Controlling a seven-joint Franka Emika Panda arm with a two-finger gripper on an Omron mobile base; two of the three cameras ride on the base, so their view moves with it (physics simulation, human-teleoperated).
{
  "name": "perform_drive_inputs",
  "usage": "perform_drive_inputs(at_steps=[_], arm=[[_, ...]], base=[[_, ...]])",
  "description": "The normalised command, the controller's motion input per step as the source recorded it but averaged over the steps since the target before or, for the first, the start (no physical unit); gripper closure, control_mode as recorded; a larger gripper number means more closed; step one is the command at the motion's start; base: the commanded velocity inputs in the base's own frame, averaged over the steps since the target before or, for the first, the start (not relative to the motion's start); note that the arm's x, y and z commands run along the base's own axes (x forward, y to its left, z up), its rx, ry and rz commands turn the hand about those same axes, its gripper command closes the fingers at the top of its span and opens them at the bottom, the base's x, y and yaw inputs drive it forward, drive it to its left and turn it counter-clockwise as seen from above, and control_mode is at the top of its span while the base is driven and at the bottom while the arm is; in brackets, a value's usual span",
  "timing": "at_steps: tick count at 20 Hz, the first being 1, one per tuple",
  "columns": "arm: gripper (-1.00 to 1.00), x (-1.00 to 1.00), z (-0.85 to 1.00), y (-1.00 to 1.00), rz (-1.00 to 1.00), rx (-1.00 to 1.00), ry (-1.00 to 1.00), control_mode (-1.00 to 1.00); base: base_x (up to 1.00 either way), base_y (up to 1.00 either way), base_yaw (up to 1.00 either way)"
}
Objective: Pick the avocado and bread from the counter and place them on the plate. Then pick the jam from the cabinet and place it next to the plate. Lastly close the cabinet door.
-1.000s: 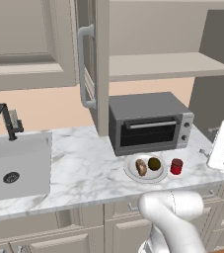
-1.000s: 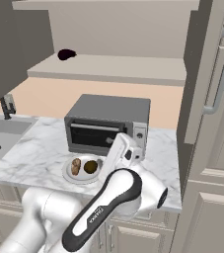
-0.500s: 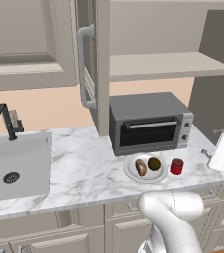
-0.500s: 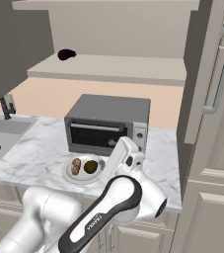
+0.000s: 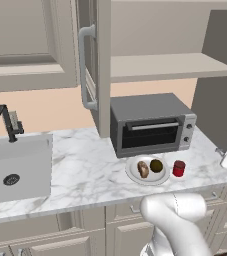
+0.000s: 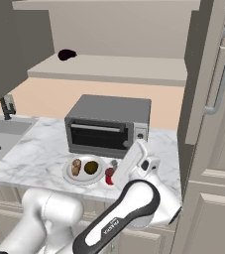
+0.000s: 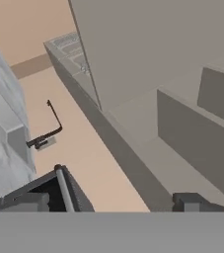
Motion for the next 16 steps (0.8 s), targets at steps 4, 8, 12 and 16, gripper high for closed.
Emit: perform_drive_inputs(at_steps=[4,8,12,16], arm=[[-1.0,-0.11,0.18,-0.46,0.0,0.04,-0.04,-1.0],[-1.0,-0.23,0.15,-0.46,0.0,0.03,-0.06,-1.0],[-1.0,-0.33,0.16,-0.5,0.0,0.04,-0.09,-1.0],[-1.0,-0.41,0.2,-0.51,0.0,0.05,-0.12,-1.0]], base=[[0.0,0.0,0.0],[0.0,0.0,0.0],[0.0,0.0,0.0],[0.0,0.0,0.0]])
